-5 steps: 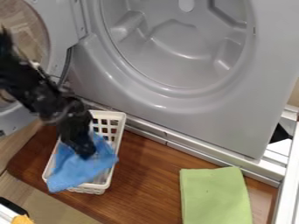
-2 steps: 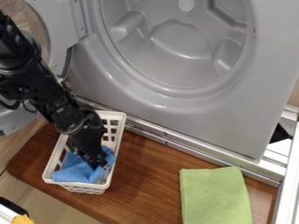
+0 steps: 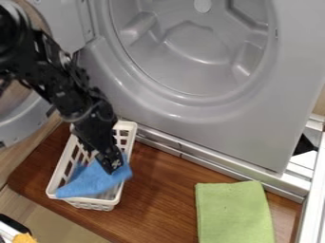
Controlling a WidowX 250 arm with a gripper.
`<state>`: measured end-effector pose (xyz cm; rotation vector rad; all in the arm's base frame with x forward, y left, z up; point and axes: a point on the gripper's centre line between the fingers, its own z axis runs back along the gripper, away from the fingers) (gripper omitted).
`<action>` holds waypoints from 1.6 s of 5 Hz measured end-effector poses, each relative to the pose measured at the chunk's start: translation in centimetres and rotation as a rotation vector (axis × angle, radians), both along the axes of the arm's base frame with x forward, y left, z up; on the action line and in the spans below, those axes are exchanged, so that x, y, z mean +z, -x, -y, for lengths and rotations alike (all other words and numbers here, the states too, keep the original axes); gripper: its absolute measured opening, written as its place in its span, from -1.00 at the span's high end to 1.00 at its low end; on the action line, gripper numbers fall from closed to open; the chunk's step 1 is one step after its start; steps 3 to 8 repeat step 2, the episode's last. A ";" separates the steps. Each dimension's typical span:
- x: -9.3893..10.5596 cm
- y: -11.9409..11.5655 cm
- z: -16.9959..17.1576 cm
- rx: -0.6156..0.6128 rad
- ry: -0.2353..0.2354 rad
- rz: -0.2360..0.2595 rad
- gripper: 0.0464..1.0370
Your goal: Put the blue towel into the basket
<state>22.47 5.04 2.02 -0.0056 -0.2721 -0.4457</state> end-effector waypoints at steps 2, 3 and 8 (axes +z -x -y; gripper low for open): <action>5.1 0.5 1.4 -0.055 -0.036 0.059 -0.92; 5.1 0.5 1.4 -0.055 -0.036 0.059 -0.92; 5.1 0.5 1.4 -0.055 -0.036 0.059 -0.92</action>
